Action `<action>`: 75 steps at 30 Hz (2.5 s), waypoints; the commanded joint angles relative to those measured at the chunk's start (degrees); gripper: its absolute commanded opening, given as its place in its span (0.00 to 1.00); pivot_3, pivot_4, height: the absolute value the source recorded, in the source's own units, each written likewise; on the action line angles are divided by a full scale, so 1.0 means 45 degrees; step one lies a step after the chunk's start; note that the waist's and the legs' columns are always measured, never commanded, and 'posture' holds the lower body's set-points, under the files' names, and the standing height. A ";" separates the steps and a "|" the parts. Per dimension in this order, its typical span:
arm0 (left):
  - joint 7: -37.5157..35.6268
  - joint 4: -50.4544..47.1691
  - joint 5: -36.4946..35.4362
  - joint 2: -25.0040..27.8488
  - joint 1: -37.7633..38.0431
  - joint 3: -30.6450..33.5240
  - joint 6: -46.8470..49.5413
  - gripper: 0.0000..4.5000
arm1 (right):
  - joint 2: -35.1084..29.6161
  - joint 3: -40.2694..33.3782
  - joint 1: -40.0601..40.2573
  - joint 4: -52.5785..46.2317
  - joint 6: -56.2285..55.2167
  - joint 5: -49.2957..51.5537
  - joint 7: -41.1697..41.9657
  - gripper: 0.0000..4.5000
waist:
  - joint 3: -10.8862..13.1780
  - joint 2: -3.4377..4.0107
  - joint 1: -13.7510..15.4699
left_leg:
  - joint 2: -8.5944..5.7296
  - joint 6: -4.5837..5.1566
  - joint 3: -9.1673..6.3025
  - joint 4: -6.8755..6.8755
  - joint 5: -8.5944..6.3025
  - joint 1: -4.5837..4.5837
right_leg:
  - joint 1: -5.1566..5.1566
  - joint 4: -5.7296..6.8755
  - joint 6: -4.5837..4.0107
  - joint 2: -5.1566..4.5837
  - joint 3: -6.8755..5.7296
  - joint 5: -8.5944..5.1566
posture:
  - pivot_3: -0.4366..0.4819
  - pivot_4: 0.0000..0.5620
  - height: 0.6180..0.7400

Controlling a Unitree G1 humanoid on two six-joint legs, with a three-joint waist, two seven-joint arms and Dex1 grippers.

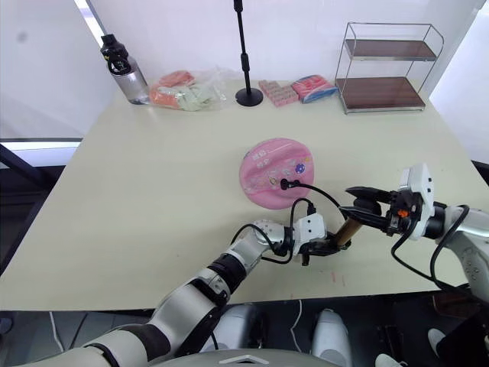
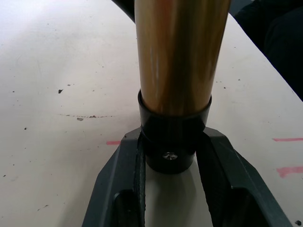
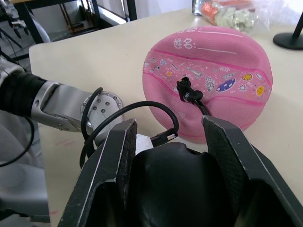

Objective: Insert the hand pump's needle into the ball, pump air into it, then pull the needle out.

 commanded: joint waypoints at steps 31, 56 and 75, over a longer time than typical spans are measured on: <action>0.0081 0.1048 0.0601 0.0253 0.0447 -0.0425 0.0569 0.24 | -0.1430 -0.0818 -0.0508 -0.0788 0.2564 0.1175 -0.0347 0.38 | 0.0069 -0.0012 -0.0063 | -0.0003 0.0049 -0.0025 0.0110 -0.0030 -0.0009 | 0.0034 0.0041 -0.0004 -0.0011 -0.0019 0.0004 | 0.48 0.27 1.00; 0.0234 0.1421 0.0683 0.0155 0.0268 -0.0444 0.0416 0.24 | 0.0913 0.0422 -0.0100 0.0585 -0.1080 -0.0928 -0.0002 0.38 | -0.0003 -0.0075 -0.0016 | 0.0046 -0.0003 -0.0118 0.0109 -0.0060 0.0051 | 0.0102 0.0051 -0.0047 0.0048 -0.0074 0.0016 | 0.48 0.27 1.00; 0.0108 0.1436 0.0720 0.0292 0.0322 -0.0418 0.0318 0.24 | -0.2422 -0.3914 -0.4635 0.0392 0.4539 0.4977 -0.1669 0.38 | 0.0168 0.0115 -0.0012 | 0.0030 0.0051 -0.0128 0.0116 -0.0033 -0.0038 | 0.0059 0.0007 -0.0065 0.0023 -0.0104 0.0028 | 0.48 0.27 1.00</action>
